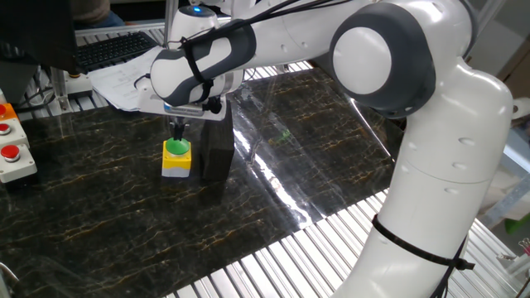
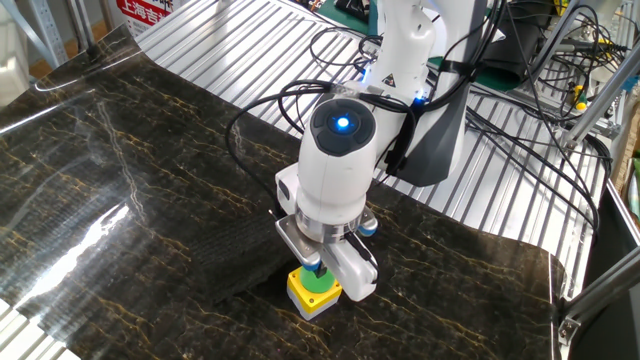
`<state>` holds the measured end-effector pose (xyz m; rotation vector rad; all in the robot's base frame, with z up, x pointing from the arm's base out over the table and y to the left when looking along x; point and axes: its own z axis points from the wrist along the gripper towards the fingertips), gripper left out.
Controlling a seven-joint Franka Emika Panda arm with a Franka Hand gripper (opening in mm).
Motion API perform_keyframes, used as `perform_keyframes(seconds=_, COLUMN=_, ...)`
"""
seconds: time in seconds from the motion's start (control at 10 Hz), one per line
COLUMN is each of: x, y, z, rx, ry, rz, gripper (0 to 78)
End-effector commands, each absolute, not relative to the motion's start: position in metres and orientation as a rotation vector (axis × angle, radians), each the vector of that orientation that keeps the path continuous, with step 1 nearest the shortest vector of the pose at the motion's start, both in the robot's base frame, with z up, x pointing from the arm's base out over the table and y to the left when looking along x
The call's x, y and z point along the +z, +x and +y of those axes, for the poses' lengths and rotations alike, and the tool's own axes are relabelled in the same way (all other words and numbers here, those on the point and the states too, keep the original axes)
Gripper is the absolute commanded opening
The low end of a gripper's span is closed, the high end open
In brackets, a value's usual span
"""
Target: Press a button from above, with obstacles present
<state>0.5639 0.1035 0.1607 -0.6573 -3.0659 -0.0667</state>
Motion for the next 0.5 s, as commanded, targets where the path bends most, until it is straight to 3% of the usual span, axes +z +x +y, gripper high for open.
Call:
perform_keyframes(seconds=0.1, x=0.1607, y=0.5630, z=0.1039, rx=-0.068, ry=-0.657, rz=-3.068, gripper=0.0)
perform_keyframes(seconds=0.5, x=0.1568, y=0.5644, z=0.1053, rx=-0.067, ry=-0.649, rz=-3.075, gripper=0.0)
